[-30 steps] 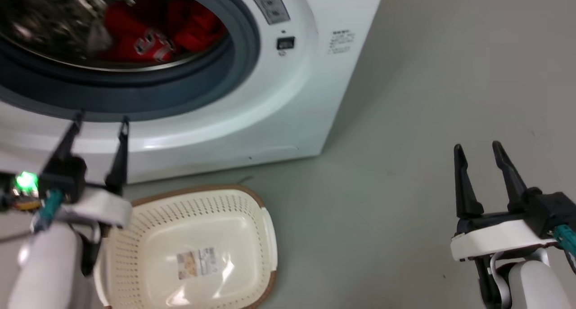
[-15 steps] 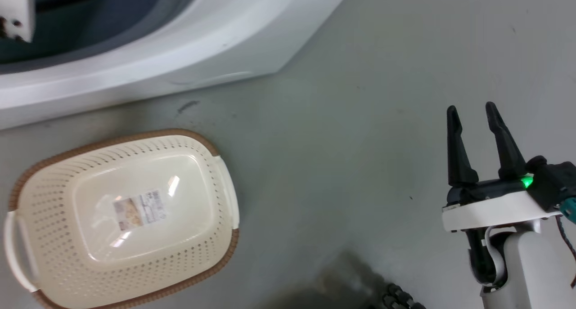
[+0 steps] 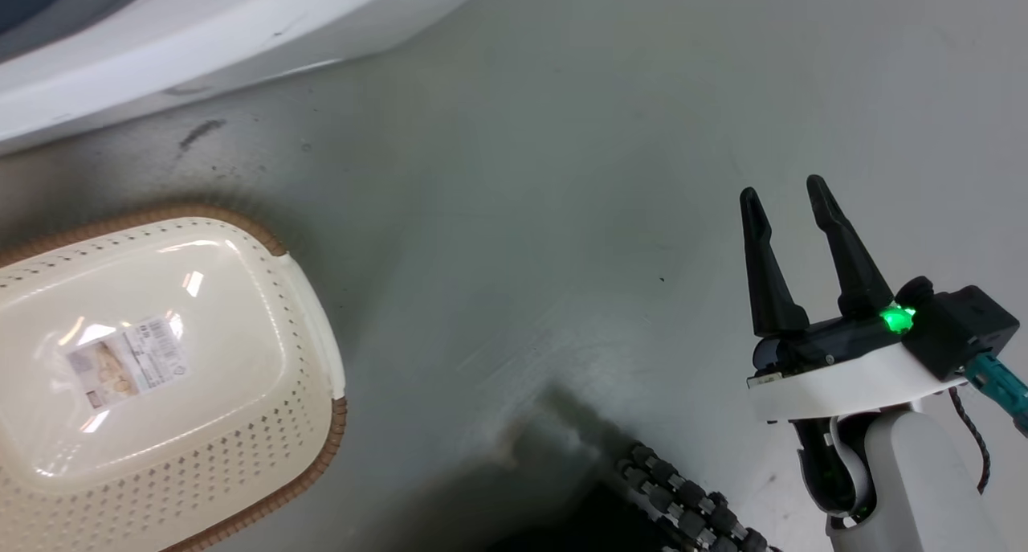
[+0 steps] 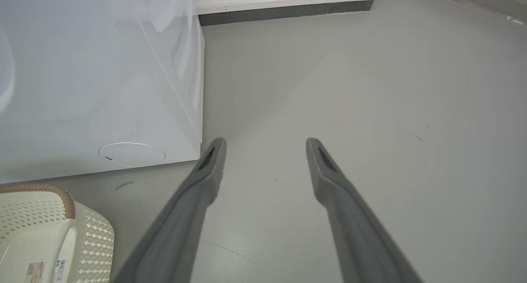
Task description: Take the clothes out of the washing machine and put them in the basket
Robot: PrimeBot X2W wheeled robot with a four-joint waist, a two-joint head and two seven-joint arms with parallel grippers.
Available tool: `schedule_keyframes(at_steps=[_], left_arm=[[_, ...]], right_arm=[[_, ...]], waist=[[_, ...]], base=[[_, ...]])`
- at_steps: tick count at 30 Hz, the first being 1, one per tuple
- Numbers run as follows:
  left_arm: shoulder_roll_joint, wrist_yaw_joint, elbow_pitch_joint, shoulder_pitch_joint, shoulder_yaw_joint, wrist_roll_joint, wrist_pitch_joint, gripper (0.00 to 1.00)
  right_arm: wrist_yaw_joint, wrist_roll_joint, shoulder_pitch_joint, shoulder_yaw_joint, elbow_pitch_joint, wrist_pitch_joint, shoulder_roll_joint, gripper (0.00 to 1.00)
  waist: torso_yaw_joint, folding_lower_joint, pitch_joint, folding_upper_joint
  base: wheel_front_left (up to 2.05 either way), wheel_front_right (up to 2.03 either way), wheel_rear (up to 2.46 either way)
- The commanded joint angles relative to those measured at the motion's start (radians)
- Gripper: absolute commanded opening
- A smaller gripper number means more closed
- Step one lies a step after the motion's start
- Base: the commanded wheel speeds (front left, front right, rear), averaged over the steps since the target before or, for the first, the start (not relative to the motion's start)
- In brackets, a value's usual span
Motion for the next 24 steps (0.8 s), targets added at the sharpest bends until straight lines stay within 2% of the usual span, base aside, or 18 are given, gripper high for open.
schedule_keyframes(at_steps=[1,6,11,12,13,17,20,22,24], left_arm=[[0.016,0.002,0.004,-0.022,-0.018,-0.003,0.039,1.0],[0.04,0.002,0.017,-0.048,-0.074,-0.012,0.138,1.0],[0.045,0.002,0.049,-0.037,-0.08,-0.025,0.171,1.0],[0.048,0.003,0.056,-0.035,-0.083,-0.024,0.178,0.81],[0.048,0.003,0.059,-0.034,-0.086,-0.025,0.181,0.0],[0.041,0.003,0.064,-0.041,-0.083,-0.043,0.161,0.0],[0.072,0.004,0.067,-0.021,-0.095,-0.025,0.122,0.0],[0.08,0.003,0.043,-0.024,-0.103,-0.022,0.059,0.0],[0.06,0.003,0.037,-0.013,-0.101,-0.035,0.001,0.0]], right_arm=[[-0.001,0.014,-0.012,0.004,-0.012,-0.002,0.002,1.0],[-0.001,0.039,0.003,0.013,-0.052,-0.002,0.002,1.0],[-0.001,0.068,0.004,0.013,-0.081,-0.002,0.002,1.0],[-0.001,0.068,0.003,0.014,-0.086,-0.002,0.002,1.0],[-0.001,0.068,0.002,0.015,-0.089,-0.002,0.002,1.0],[-0.001,0.064,0.0,0.021,-0.098,-0.002,0.002,1.0],[-0.001,0.061,-0.001,0.033,-0.087,-0.002,0.002,1.0],[-0.001,0.053,-0.016,0.035,-0.081,-0.002,0.002,1.0],[-0.001,0.052,-0.032,0.012,-0.08,-0.002,0.002,1.0]], waist=[[-0.028,-0.0001,0.033,0.0],[-0.02,-0.0001,0.058,0.0],[-0.016,-0.0001,0.073,0.0],[-0.015,-0.0001,0.075,0.0],[-0.014,-0.0001,0.077,0.0],[-0.013,-0.0001,0.08,0.0],[-0.026,-0.0001,0.062,0.0],[-0.027,-0.0001,0.054,0.0],[-0.01,-0.0001,0.041,0.0]], base=[[0.0,0.0,0.0],[0.0,0.0,0.0],[0.0,0.0,0.0],[0.0,0.0,0.0],[0.0,0.0,0.0],[0.0,0.0,0.0],[0.0,0.0,0.0],[0.0,0.0,0.0],[0.0,0.0,0.0]])
